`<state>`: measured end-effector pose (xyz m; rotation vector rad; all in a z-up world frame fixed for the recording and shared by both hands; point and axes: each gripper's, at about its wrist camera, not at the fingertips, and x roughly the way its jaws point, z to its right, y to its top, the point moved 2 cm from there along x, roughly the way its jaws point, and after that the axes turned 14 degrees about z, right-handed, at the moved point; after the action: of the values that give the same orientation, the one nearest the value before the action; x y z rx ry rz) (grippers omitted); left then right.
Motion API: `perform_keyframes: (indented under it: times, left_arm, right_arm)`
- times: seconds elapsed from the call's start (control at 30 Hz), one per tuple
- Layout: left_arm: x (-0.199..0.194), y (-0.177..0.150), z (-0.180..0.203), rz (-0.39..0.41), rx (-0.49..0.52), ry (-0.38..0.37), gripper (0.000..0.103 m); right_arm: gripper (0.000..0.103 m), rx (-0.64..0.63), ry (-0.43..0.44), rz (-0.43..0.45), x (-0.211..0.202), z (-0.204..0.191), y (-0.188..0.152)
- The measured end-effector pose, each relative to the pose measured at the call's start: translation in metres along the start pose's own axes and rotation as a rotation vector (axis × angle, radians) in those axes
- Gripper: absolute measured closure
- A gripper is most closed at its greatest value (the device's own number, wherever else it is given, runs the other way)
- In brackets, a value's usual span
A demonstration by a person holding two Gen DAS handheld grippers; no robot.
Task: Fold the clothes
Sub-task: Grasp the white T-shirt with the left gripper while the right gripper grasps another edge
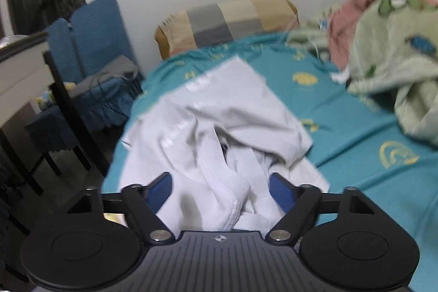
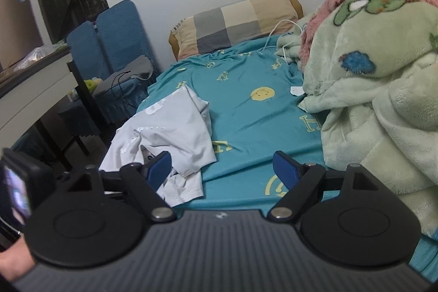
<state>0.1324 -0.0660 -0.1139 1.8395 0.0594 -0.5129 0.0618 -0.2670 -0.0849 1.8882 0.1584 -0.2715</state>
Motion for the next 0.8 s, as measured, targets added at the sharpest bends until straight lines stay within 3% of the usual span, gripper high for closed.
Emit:
perform_keyframes:
  times: [0.03, 0.1, 0.23, 0.43, 0.63, 0.8]
  left_arm:
    - [0.008, -0.007, 0.001, -0.01, 0.006, -0.01, 0.039]
    - [0.016, -0.017, 0.003, -0.012, 0.024, -0.004, 0.064]
    - [0.01, -0.013, -0.007, 0.039, 0.002, 0.036, 0.088]
    - [-0.026, 0.023, -0.036, 0.162, -0.156, 0.082, 0.094]
    - [-0.088, 0.054, -0.066, 0.296, -0.306, 0.045, 0.095]
    - [-0.118, 0.068, -0.087, 0.378, -0.39, 0.005, 0.095]
  right_arm:
    - [0.02, 0.003, 0.001, -0.006, 0.004, 0.001, -0.002]
    - [0.02, 0.008, 0.002, -0.019, 0.013, 0.003, -0.005]
    - [0.02, -0.002, 0.01, -0.041, 0.029, 0.002, -0.011]
    - [0.021, -0.008, 0.037, -0.038, 0.038, 0.001, -0.016]
    - [0.021, -0.044, 0.122, 0.007, 0.026, -0.013, -0.018]
    - [0.022, -0.083, 0.198, -0.036, 0.03, -0.048, -0.026]
